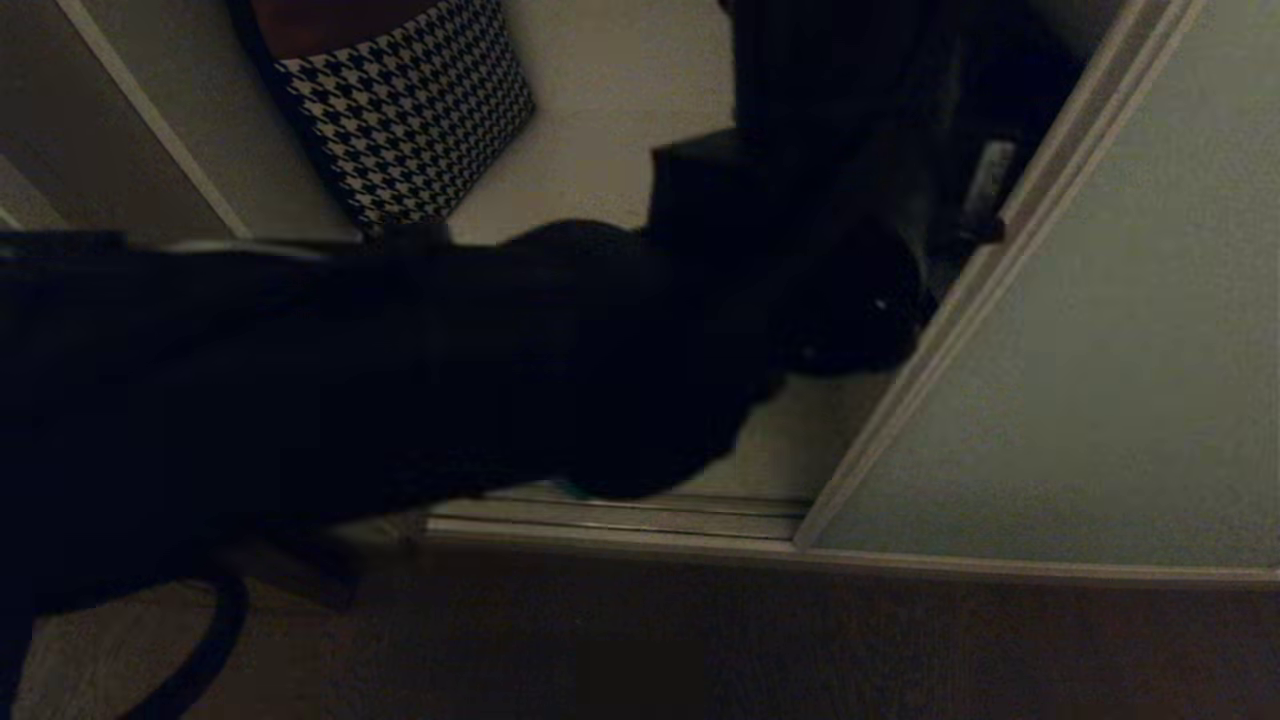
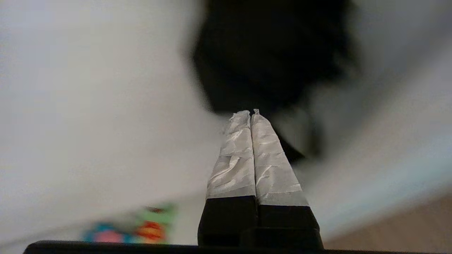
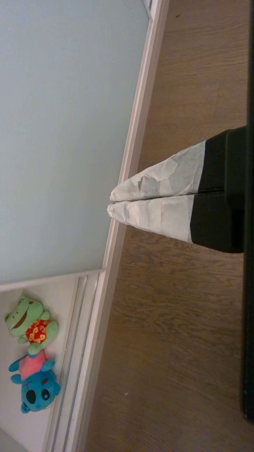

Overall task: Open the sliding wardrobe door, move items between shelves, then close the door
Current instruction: Open the door

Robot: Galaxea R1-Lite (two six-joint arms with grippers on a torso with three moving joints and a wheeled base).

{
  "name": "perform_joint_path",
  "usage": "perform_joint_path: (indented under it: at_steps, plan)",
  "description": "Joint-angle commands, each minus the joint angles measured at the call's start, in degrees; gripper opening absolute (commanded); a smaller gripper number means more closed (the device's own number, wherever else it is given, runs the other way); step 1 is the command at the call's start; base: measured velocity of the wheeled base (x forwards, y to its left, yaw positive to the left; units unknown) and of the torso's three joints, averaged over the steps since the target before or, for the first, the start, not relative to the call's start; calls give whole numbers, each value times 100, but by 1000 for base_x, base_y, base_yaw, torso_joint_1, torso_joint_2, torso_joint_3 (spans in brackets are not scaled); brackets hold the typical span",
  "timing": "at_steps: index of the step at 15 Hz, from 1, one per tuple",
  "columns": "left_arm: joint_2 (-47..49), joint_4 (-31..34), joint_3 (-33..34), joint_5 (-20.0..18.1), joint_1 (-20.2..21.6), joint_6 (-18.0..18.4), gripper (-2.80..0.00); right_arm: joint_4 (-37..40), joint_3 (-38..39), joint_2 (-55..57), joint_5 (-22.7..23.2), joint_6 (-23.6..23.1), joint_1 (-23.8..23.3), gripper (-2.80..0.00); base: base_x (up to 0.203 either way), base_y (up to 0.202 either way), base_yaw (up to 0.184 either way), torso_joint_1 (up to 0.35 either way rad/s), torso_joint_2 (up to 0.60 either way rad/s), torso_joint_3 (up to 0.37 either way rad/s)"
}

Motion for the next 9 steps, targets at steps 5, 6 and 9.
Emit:
perform_joint_path:
  at_steps: [5, 6, 9]
  plan:
    - [-2026, 279, 1349, 244, 1457, 19, -280, 2, 1, -1, 3, -2, 1, -280, 0, 0, 0, 0, 0, 0]
    - [-2379, 290, 1869, 290, 1755, 63, -280, 2, 1, -1, 3, -2, 1, -280, 0, 0, 0, 0, 0, 0]
    - [-3731, 302, 3568, 566, 2658, 265, -280, 2, 1, -1, 3, -2, 1, -280, 0, 0, 0, 0, 0, 0]
